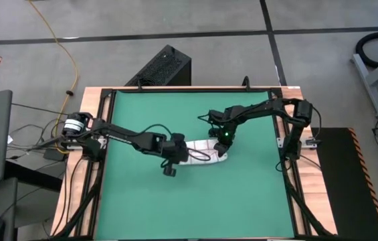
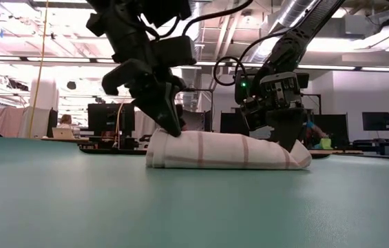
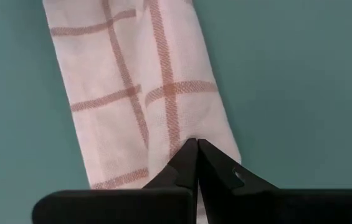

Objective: Roll towel into tight, uniform cylinder
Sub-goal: Roll the white towel

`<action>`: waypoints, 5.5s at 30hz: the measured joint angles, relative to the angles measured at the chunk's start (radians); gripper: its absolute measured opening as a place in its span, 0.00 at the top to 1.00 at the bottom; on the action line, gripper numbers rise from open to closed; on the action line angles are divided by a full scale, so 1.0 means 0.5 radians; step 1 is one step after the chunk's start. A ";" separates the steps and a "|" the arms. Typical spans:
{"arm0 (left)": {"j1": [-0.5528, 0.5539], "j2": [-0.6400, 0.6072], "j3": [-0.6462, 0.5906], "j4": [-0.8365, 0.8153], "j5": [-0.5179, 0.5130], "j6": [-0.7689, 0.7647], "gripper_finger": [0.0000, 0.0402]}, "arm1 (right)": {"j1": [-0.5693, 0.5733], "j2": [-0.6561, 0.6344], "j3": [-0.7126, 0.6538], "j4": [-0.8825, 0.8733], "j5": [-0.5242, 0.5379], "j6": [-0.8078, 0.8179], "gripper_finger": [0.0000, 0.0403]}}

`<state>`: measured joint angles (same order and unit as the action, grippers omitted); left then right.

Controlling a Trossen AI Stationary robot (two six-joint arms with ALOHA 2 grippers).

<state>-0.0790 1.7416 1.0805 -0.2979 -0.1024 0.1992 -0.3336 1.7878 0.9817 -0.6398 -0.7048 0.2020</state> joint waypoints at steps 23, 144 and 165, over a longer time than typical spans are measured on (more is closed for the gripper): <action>0.095 0.209 -0.040 -0.152 0.075 -0.251 1.00 | -0.019 -0.002 0.002 -0.006 0.168 0.000 0.69; 0.376 -0.645 -1.132 1.320 -0.078 -1.499 1.00 | 0.039 -0.032 -0.077 0.497 0.837 -1.665 0.50; 0.269 -0.206 -1.218 1.444 -0.189 -1.590 1.00 | 0.025 -0.076 -0.075 0.523 0.830 -1.561 0.50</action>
<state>0.0555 1.6388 0.4714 0.4242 -0.1970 -0.5957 -0.3213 1.7495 0.9442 -0.3782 -0.2900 -0.5785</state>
